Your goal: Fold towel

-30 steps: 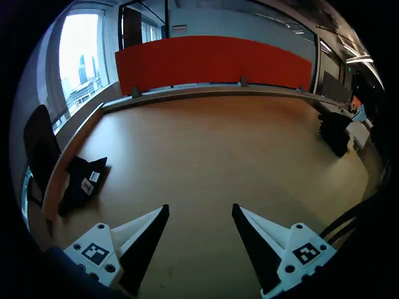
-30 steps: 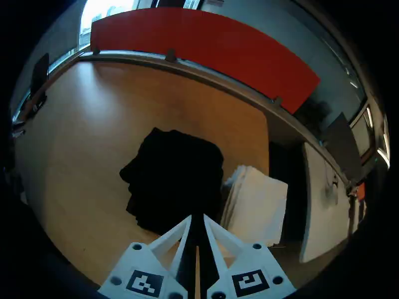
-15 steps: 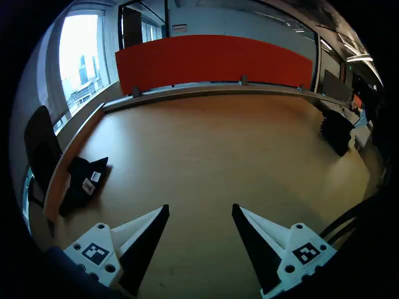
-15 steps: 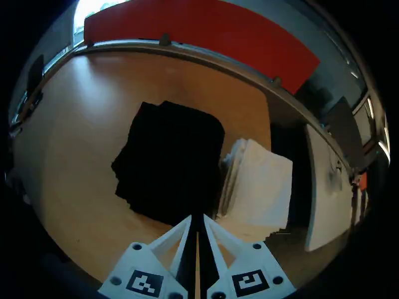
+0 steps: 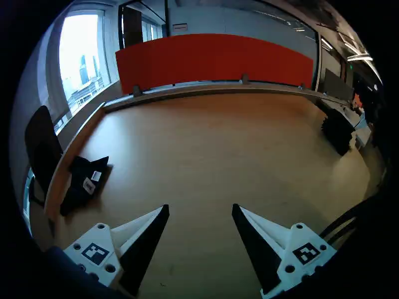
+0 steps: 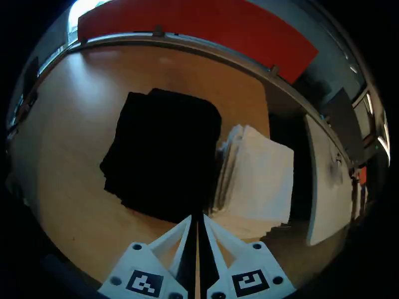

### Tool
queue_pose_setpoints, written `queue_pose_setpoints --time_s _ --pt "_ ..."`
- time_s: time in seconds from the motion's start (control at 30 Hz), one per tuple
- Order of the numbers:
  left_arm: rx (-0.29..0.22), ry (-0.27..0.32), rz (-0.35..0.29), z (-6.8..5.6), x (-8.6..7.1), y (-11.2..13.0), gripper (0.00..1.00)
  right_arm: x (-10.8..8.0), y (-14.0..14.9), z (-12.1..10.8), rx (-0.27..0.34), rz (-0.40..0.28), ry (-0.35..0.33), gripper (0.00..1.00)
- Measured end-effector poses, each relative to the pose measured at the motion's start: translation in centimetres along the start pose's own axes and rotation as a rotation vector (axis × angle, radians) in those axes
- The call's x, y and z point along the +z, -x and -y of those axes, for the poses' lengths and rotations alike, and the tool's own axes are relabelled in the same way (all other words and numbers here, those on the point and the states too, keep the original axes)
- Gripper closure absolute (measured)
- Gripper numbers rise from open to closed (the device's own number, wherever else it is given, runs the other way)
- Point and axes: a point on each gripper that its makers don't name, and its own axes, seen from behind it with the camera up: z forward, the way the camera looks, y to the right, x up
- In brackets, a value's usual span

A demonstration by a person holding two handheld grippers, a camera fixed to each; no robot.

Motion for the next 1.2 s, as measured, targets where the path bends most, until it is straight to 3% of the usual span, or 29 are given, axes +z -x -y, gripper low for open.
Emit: queue_pose_setpoints --time_s 0.63,1.03,1.1,1.2 --pt "0.009 -0.001 0.002 -0.1 0.1 -0.1 0.06 0.4 0.9 0.1 0.014 0.021 0.013 0.98" --pt "0.007 -0.003 0.001 0.0 -0.1 0.0 0.06 0.3 1.2 0.0 0.015 0.018 0.03 0.9" --pt "0.007 -0.003 0.002 0.0 -0.1 0.1 0.06 0.3 1.3 0.0 0.019 0.02 0.031 0.83" --pt "0.009 -0.003 0.0 0.0 -0.1 0.0 0.06 0.3 1.5 0.1 0.023 0.02 0.033 0.53"
